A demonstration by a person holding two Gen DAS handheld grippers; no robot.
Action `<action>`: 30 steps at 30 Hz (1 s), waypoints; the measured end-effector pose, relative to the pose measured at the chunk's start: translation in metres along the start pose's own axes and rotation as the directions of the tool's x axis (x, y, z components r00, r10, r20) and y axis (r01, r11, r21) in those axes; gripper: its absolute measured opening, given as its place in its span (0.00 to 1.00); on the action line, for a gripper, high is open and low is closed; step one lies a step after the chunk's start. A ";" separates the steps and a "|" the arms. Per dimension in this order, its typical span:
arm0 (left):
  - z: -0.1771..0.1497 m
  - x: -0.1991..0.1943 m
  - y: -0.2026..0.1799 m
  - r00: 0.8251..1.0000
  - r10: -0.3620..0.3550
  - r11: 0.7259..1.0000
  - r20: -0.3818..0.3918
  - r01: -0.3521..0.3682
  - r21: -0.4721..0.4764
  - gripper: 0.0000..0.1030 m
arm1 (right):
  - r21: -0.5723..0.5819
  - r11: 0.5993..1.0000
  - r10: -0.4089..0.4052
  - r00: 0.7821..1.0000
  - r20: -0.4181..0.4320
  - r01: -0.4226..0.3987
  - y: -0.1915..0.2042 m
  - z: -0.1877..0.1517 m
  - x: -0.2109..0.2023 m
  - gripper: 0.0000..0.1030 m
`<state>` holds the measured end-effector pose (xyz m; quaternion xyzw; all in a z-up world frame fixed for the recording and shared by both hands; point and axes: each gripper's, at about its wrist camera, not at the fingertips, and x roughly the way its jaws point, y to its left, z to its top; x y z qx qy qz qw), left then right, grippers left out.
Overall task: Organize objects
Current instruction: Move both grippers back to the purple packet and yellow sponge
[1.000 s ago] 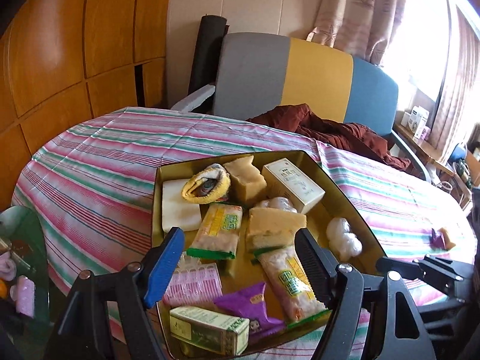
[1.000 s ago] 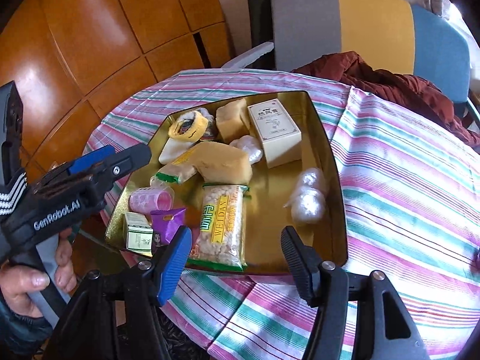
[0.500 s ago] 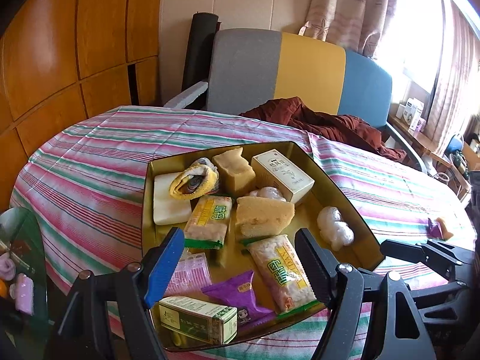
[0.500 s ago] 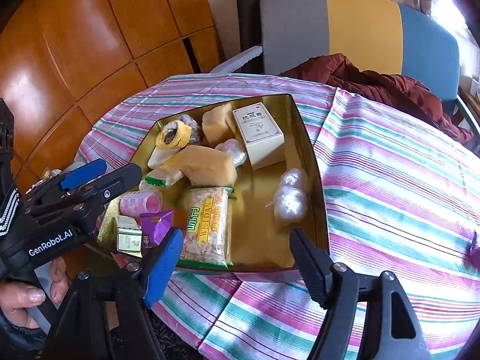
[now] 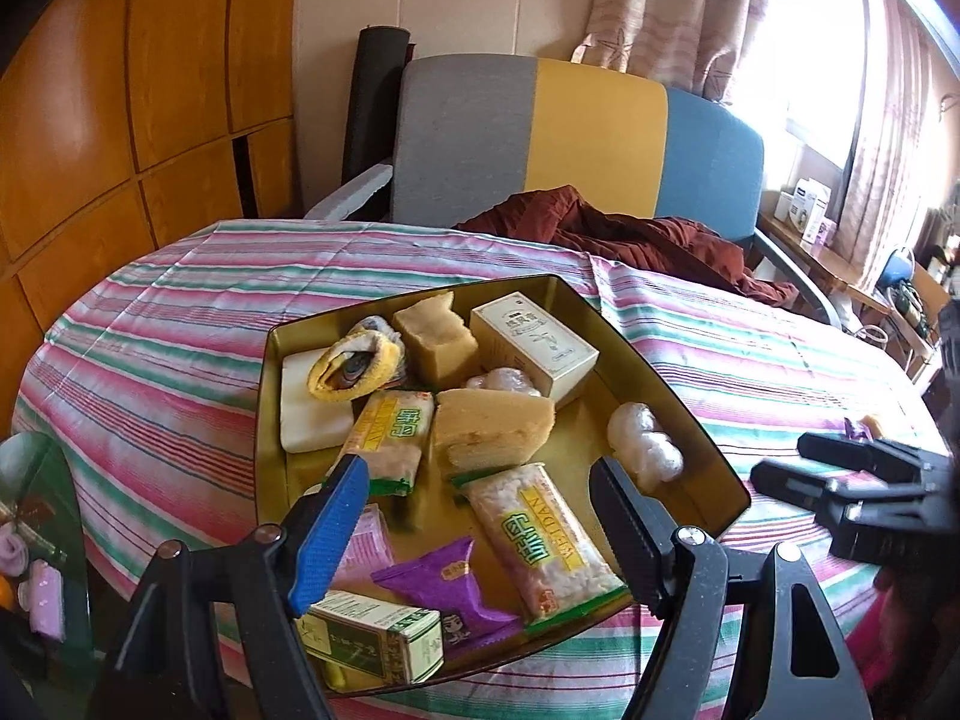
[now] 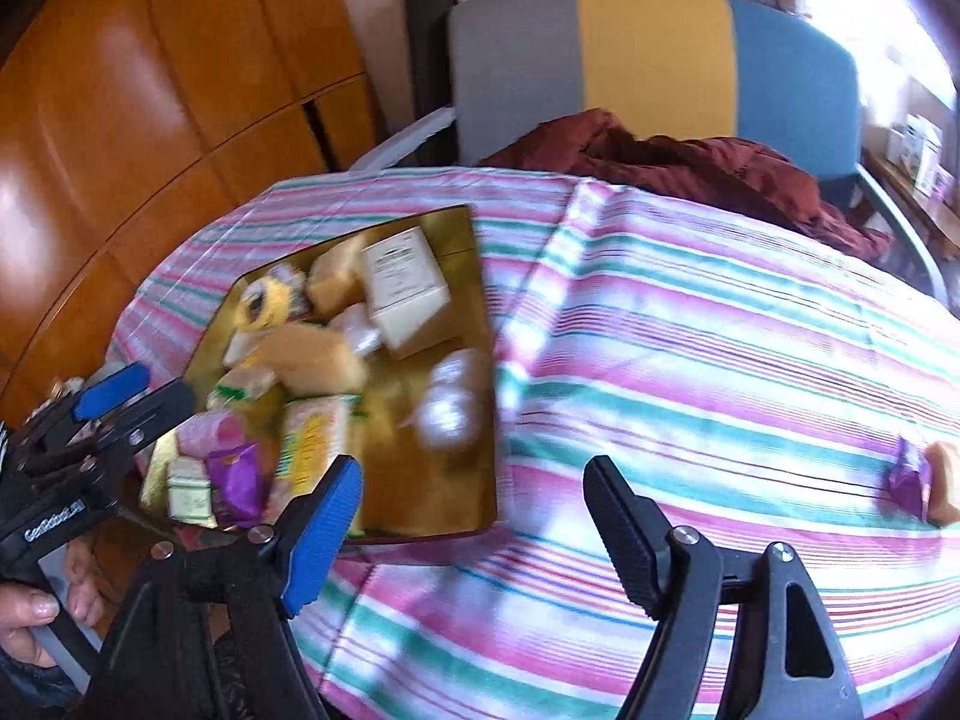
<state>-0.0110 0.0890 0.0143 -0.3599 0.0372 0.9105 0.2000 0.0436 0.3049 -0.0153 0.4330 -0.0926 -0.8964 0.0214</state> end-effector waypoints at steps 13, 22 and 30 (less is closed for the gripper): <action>0.007 0.000 -0.038 0.996 -0.089 0.992 -0.001 0.088 0.085 0.74 | 0.137 0.942 -0.313 0.950 0.025 0.306 -0.126 -0.004 -0.041 0.75; 0.007 0.007 -0.092 0.983 -0.181 0.964 -0.033 0.184 0.191 0.74 | 0.655 0.689 -0.423 0.906 0.017 0.310 -0.256 -0.039 -0.076 0.75; 0.005 0.021 -0.150 0.960 -0.267 0.911 -0.081 0.279 0.304 0.74 | 0.763 0.600 -0.406 0.913 0.031 0.241 -0.275 -0.055 -0.085 0.76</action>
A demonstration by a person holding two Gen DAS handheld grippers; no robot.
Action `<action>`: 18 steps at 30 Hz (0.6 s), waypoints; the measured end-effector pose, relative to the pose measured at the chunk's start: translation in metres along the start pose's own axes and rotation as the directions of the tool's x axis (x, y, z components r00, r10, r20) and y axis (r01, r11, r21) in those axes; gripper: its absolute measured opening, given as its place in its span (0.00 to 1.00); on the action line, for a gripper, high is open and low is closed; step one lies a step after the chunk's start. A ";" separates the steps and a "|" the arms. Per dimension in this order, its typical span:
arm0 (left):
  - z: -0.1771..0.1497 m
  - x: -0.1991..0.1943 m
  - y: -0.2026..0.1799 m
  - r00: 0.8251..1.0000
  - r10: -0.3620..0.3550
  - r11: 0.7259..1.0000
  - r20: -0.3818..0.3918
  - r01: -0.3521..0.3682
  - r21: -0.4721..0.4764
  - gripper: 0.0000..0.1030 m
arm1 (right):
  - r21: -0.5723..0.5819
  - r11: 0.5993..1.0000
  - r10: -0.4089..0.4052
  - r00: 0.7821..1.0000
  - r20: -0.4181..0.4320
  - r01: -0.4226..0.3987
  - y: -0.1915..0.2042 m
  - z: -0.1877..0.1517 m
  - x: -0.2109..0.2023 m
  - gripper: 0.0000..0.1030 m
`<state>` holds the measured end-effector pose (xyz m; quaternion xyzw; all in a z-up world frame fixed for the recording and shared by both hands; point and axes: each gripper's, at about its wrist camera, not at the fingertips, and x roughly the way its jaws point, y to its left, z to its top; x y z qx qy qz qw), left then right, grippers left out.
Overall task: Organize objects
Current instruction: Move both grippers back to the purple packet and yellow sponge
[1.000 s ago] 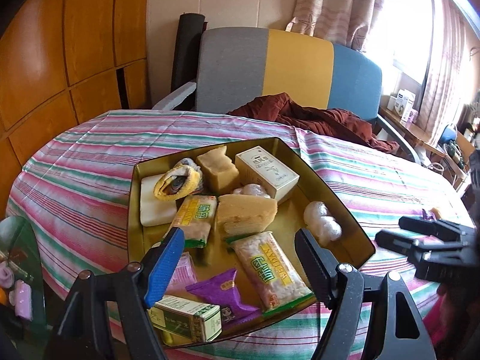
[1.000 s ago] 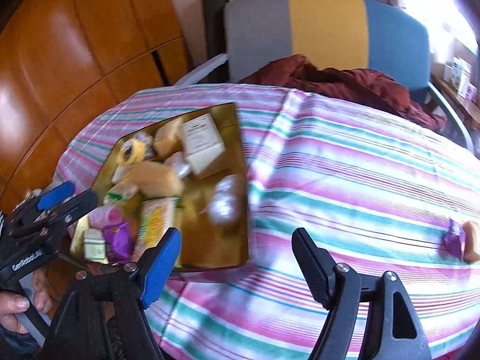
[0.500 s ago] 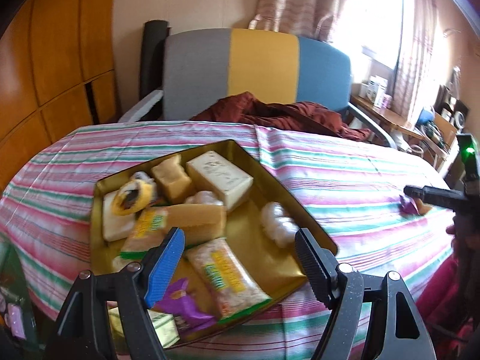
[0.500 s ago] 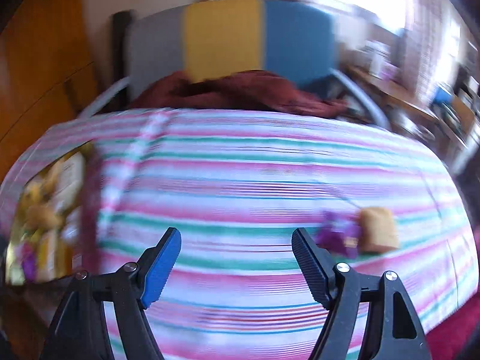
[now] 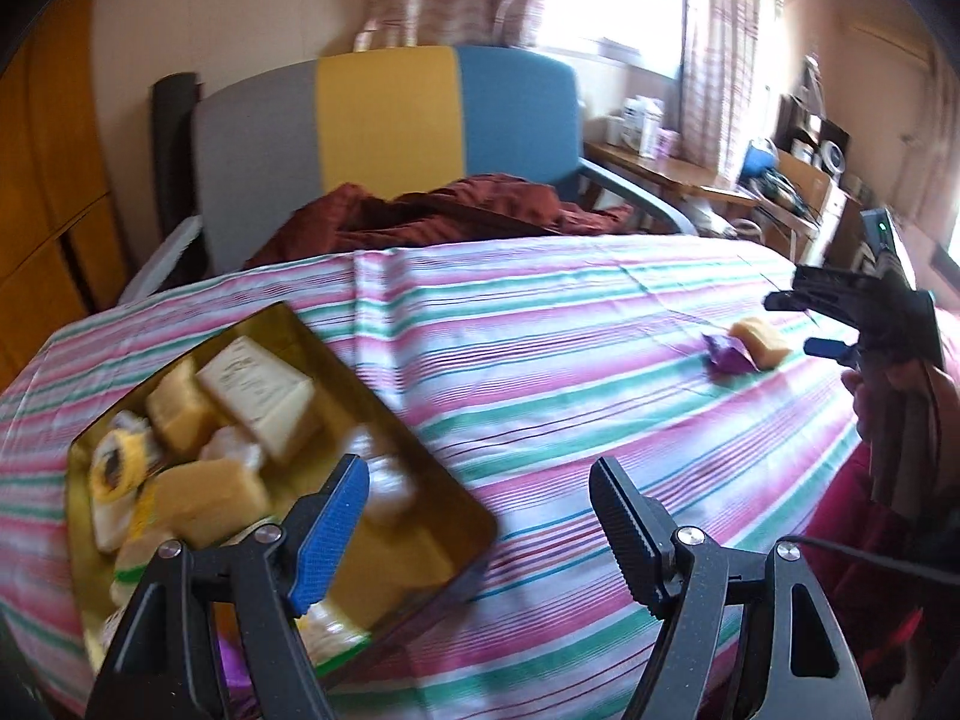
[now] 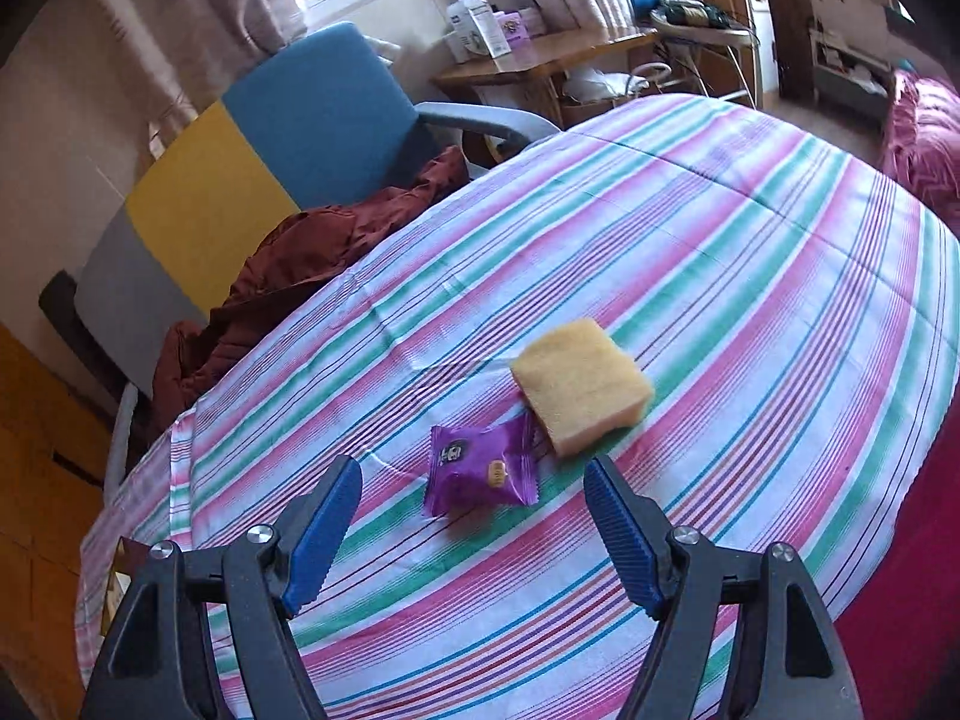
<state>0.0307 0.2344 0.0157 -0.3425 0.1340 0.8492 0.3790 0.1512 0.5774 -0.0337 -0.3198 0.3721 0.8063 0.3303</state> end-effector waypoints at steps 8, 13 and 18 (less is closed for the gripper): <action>0.000 0.039 -0.052 0.994 -0.077 0.991 -0.075 0.085 0.104 0.74 | 0.000 1.000 0.013 0.997 -0.077 -0.013 -0.001 -0.005 0.013 0.76; -0.016 0.061 -0.076 0.985 -0.111 0.977 -0.133 0.133 0.169 0.74 | -0.024 1.000 0.018 0.995 -0.103 -0.020 0.003 -0.008 0.018 0.76; -0.024 0.086 -0.079 0.974 -0.118 0.974 -0.194 0.152 0.167 0.74 | -0.045 0.999 0.022 0.993 -0.116 -0.028 0.008 -0.009 0.020 0.76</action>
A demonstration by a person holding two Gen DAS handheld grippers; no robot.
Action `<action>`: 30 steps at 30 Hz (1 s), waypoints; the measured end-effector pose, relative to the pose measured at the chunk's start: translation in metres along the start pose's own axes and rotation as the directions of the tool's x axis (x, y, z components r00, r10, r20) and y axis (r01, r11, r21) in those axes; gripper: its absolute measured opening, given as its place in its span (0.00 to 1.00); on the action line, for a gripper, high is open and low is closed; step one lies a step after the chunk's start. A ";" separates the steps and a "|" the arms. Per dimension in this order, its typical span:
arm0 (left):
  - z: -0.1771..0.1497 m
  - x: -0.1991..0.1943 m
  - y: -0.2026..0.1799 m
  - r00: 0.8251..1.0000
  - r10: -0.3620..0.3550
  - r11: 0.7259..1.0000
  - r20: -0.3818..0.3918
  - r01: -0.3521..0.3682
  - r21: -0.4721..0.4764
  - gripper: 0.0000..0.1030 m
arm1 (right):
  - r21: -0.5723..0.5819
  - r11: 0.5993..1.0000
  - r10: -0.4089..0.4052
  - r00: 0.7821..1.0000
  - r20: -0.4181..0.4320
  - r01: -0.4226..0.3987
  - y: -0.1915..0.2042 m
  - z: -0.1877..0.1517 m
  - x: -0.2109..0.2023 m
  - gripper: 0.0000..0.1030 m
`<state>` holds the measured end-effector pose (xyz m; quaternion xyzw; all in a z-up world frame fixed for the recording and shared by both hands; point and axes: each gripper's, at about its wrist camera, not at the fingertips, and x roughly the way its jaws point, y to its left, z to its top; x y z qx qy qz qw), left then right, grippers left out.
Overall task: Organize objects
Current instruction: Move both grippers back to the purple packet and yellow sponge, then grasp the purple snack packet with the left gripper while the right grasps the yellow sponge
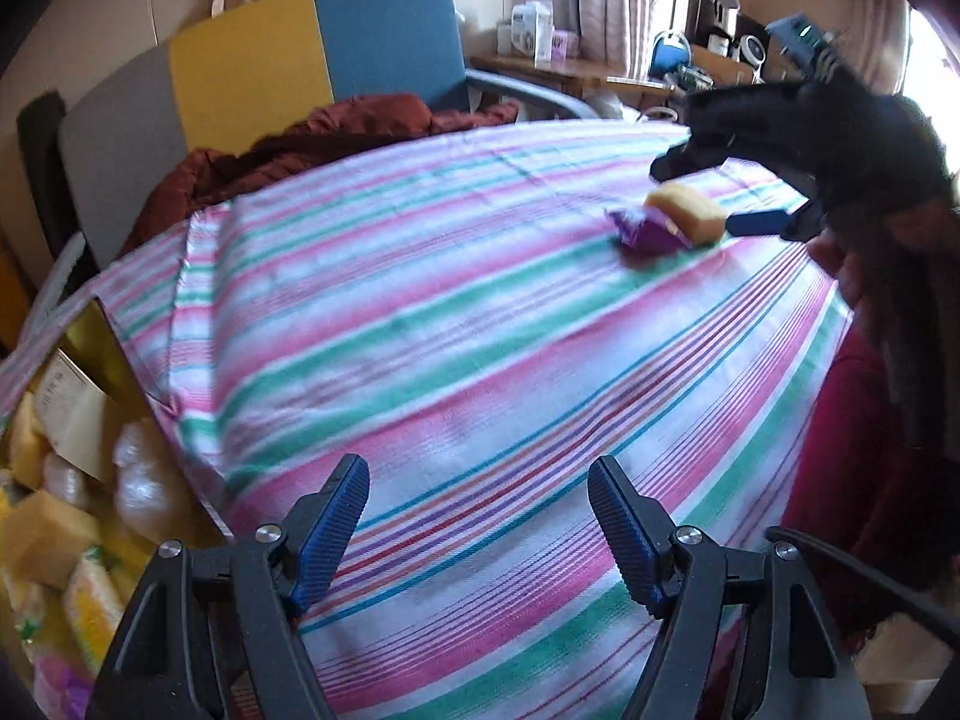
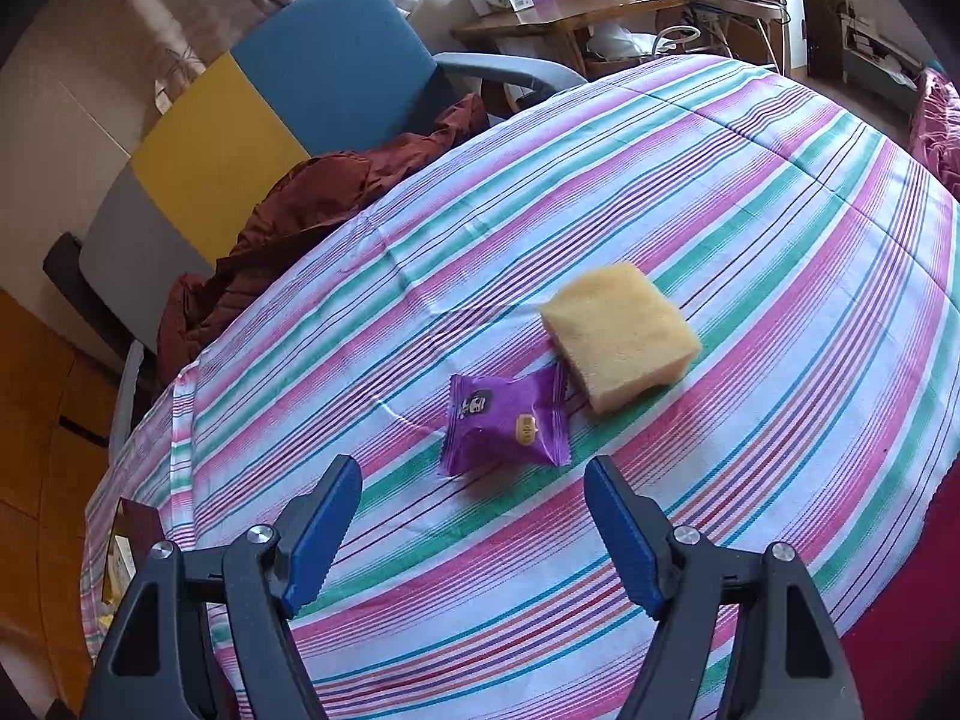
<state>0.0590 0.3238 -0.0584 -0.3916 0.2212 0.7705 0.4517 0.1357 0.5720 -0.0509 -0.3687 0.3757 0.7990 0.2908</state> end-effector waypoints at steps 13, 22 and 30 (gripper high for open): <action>-0.004 0.028 -0.017 0.999 -0.043 0.997 -0.030 0.045 0.064 0.73 | 0.057 0.998 -0.008 1.000 -0.002 0.008 -0.014 0.005 -0.005 0.76; -0.005 0.032 -0.009 0.997 -0.080 0.995 0.003 0.080 0.055 0.77 | -0.081 0.982 -0.173 0.985 -0.011 0.172 -0.027 0.051 -0.007 0.82; -0.005 0.033 -0.009 0.997 -0.082 0.995 0.009 0.082 0.055 0.79 | -0.146 0.958 -0.262 0.959 -0.104 0.246 -0.039 0.068 0.044 0.82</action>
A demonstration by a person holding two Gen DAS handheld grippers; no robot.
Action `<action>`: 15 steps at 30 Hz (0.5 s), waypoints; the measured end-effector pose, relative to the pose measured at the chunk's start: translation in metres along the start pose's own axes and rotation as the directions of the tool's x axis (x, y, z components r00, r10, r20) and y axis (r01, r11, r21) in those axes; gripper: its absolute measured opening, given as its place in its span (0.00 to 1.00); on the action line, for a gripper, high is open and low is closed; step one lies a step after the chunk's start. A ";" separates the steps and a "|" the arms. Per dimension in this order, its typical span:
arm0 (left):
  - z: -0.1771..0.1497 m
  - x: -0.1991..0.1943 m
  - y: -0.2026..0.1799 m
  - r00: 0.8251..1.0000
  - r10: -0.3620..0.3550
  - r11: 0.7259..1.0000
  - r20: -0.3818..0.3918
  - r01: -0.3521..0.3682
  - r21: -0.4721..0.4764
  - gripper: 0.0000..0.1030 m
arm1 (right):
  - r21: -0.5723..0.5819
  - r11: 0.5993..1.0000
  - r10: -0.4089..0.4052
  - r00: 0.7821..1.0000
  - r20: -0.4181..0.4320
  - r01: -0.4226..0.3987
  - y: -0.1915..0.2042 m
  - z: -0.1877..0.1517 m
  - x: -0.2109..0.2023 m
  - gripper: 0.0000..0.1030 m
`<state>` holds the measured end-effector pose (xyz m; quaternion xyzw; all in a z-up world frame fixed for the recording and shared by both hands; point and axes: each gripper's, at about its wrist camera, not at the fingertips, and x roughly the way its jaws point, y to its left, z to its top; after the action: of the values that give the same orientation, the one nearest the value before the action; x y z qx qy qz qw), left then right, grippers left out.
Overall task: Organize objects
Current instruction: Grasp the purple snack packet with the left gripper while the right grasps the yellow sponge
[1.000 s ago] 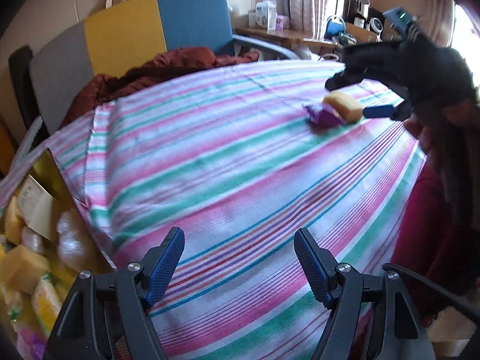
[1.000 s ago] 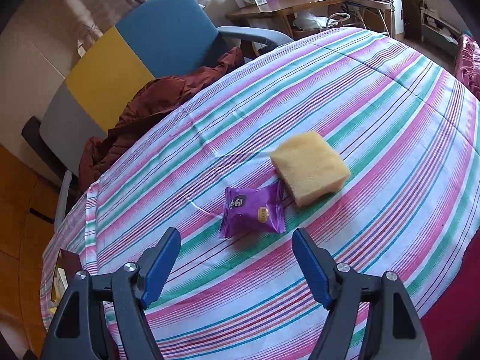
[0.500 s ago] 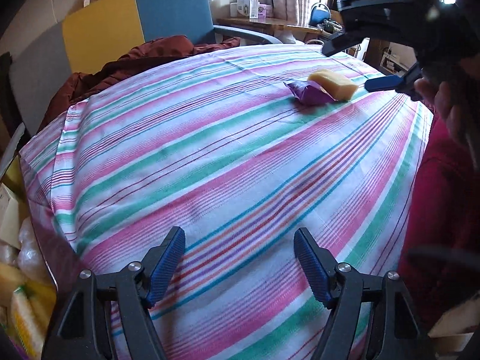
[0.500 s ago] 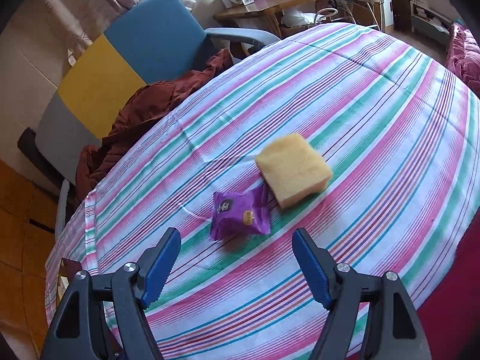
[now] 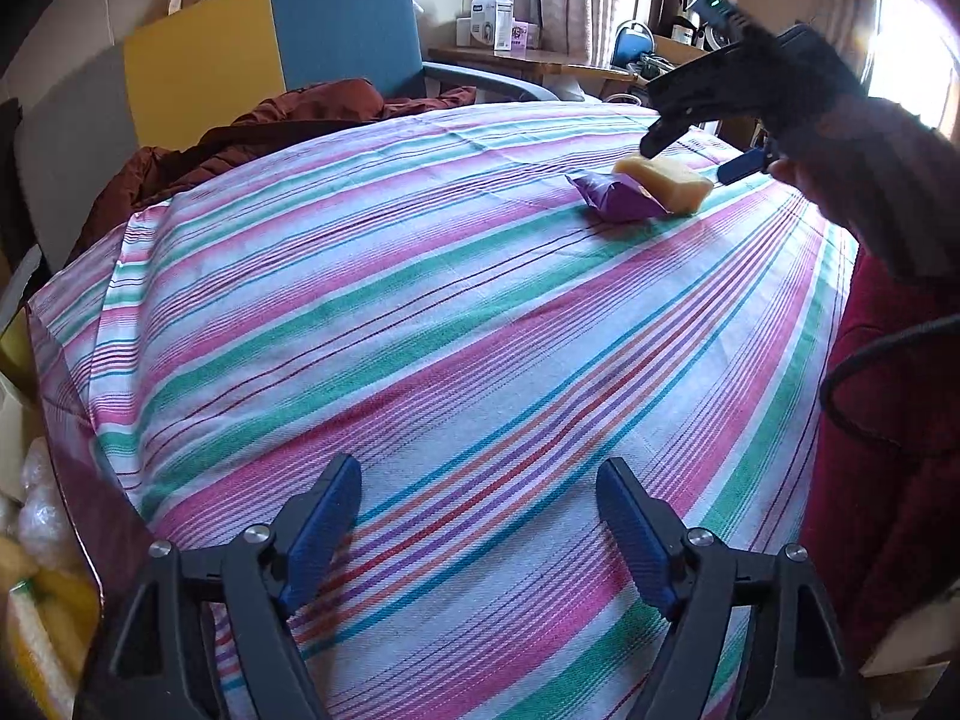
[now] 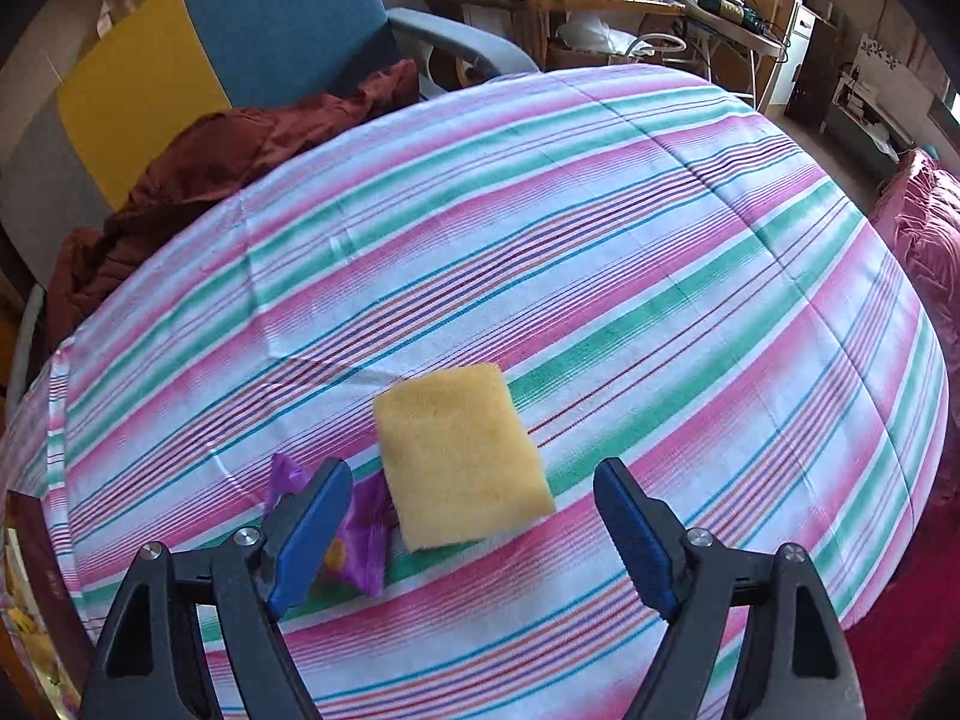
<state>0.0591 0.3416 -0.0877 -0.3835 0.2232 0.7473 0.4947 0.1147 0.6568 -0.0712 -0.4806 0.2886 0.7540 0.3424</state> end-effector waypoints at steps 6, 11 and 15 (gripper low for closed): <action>0.003 0.002 -0.002 1.000 0.009 1.000 -0.004 -0.009 -0.003 0.81 | -0.067 0.998 -0.019 0.999 -0.038 0.016 0.006 0.001 0.023 0.57; 0.010 0.005 -0.001 1.000 0.016 1.000 -0.027 -0.016 -0.014 0.78 | -0.059 0.998 0.005 1.000 0.003 -0.004 0.003 0.001 0.013 0.54; 0.021 0.010 0.005 0.999 0.008 0.999 -0.046 -0.009 -0.036 0.72 | -0.002 1.000 -0.006 0.998 0.061 0.006 -0.008 0.002 -0.001 0.54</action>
<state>0.0454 0.3604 -0.0825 -0.4084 0.2226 0.7442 0.4794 0.1206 0.6630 -0.0704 -0.4585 0.2757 0.7677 0.3526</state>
